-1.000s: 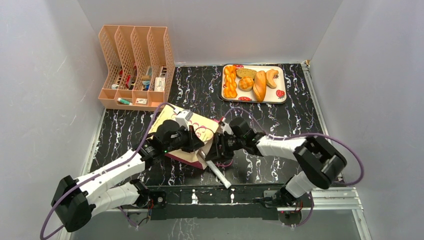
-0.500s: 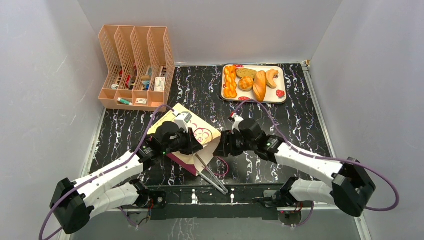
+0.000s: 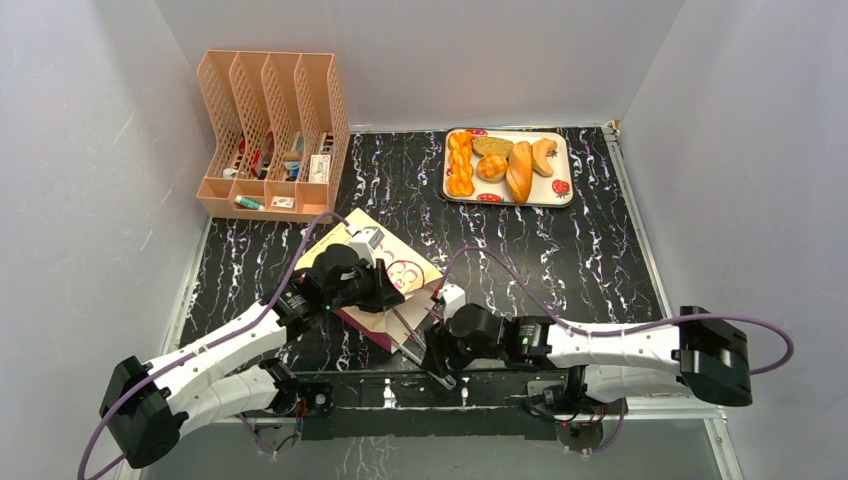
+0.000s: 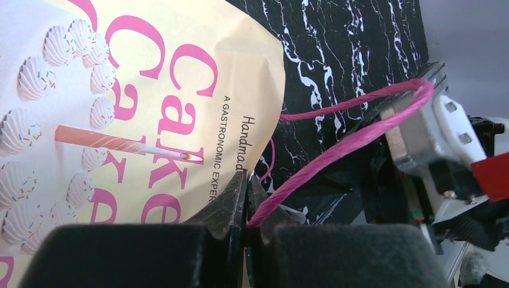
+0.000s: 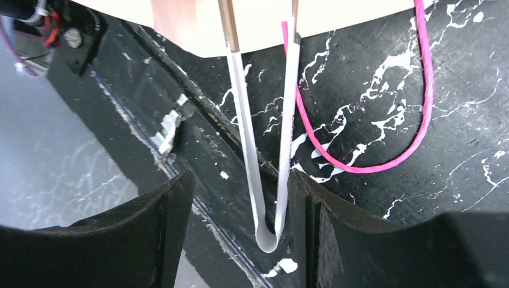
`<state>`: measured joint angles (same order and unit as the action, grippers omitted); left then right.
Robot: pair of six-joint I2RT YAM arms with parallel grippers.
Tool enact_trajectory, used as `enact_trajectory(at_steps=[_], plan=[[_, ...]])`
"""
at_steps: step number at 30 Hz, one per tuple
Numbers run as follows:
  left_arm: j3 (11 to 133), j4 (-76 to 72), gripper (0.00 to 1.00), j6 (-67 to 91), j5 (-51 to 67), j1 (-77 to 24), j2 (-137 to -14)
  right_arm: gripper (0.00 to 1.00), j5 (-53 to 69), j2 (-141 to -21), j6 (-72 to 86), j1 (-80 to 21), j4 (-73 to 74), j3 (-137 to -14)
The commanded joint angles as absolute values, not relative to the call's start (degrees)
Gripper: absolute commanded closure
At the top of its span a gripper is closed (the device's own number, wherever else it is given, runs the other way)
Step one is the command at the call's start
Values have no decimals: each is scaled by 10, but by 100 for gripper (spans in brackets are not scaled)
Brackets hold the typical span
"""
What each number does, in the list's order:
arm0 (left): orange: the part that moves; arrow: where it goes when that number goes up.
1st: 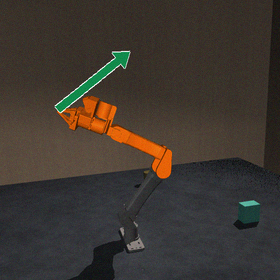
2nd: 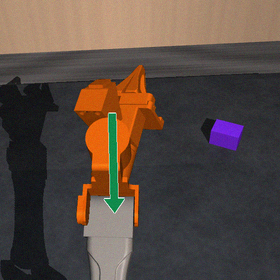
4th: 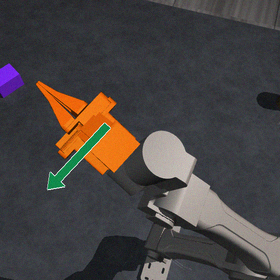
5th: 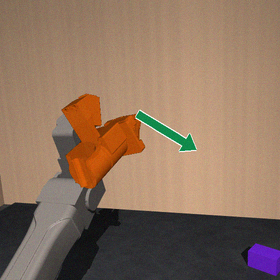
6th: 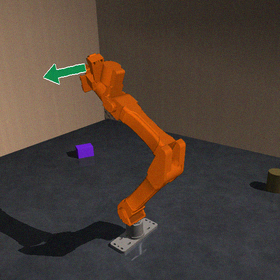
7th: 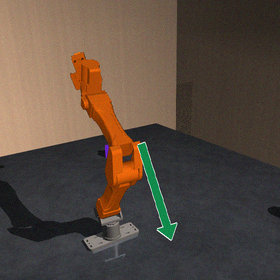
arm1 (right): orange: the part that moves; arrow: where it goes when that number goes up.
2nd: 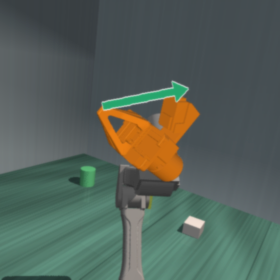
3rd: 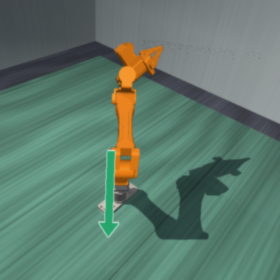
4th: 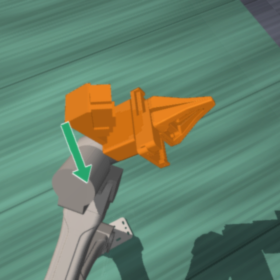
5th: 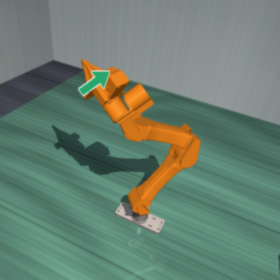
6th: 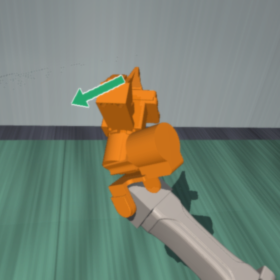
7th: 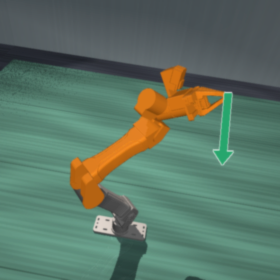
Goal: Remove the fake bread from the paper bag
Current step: Adjust the clamp on the paper bag, then pick up the clamp from the paper bag.
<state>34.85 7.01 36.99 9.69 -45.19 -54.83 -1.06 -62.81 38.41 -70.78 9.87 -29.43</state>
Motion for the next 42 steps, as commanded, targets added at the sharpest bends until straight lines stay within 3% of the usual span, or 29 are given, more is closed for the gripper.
enact_trajectory(at_steps=[1, 6, 12, 27, 42], plan=[[372, 92, 100, 373, 105, -454, -543, 43, -131, -660, 393, -764, 56, -302], [374, 92, 100, 376, 108, -454, -545, 43, -249, -717, 393, -809, 70, -325], [372, 94, 100, 380, 108, -454, -538, 44, -283, -771, 362, -811, 7, -324], [364, 98, 100, 388, 120, -454, -525, 56, -268, -852, 318, -811, -114, -318], [362, 91, 100, 404, 115, -454, -532, 54, -258, -893, 328, -811, -128, -313]])
